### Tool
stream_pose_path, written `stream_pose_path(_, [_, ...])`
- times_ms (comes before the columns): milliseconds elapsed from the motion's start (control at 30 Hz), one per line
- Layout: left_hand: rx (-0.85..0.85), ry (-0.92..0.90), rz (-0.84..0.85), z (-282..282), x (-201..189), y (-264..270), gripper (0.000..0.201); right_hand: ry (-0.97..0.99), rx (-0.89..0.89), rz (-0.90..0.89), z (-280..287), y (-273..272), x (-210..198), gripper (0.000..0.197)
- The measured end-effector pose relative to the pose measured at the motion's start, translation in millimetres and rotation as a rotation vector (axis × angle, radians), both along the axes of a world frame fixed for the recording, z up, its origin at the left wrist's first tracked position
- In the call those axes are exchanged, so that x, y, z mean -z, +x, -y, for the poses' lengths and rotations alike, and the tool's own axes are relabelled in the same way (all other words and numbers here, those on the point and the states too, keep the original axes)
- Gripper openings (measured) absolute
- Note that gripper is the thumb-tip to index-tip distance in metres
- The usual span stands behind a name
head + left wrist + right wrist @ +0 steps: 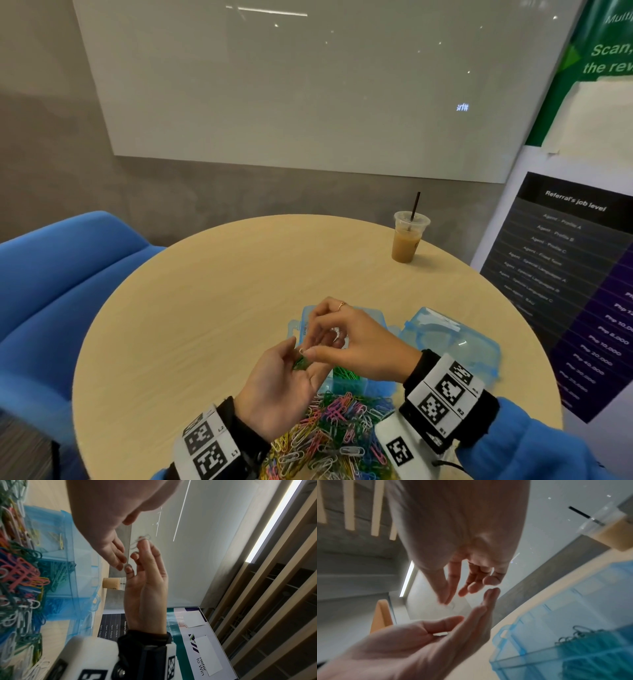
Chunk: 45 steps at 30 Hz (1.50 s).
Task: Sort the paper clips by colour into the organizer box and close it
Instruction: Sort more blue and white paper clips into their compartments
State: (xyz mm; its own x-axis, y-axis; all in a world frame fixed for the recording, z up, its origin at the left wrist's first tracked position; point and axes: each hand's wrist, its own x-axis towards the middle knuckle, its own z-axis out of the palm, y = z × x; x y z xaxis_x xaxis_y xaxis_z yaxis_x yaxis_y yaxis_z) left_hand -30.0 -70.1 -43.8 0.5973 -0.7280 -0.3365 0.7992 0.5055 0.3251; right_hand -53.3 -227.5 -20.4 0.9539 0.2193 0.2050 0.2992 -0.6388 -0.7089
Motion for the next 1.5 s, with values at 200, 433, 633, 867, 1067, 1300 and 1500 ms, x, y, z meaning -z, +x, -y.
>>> stream_pose_path(200, [-0.033,0.112,-0.001,1,4,2,0.047,0.265,0.282,0.061,10,15,1,0.007])
stream_pose_path(433, [-0.027,0.142,0.044,-1,4,4,0.054,-0.010,0.587,0.011,29,27,7,0.036])
stream_pose_path(633, [-0.015,0.212,0.206,7,-13,0,0.077,-0.015,0.551,-0.024,43,-5,3,0.030])
stream_pose_path(867, [0.060,0.173,0.304,25,-20,-4,0.075,0.030,0.516,-0.061,51,-40,-1,0.024])
stream_pose_path(1067, [0.089,0.228,0.437,23,-27,0,0.078,-0.033,0.467,-0.068,65,-62,-6,0.016])
stream_pose_path(1300, [0.278,0.448,0.722,-6,-28,17,0.046,-0.304,0.349,-0.265,84,-88,5,0.019])
stream_pose_path(1500, [0.284,0.713,0.761,-33,-18,20,0.041,-0.599,0.352,-0.522,102,-101,22,0.057])
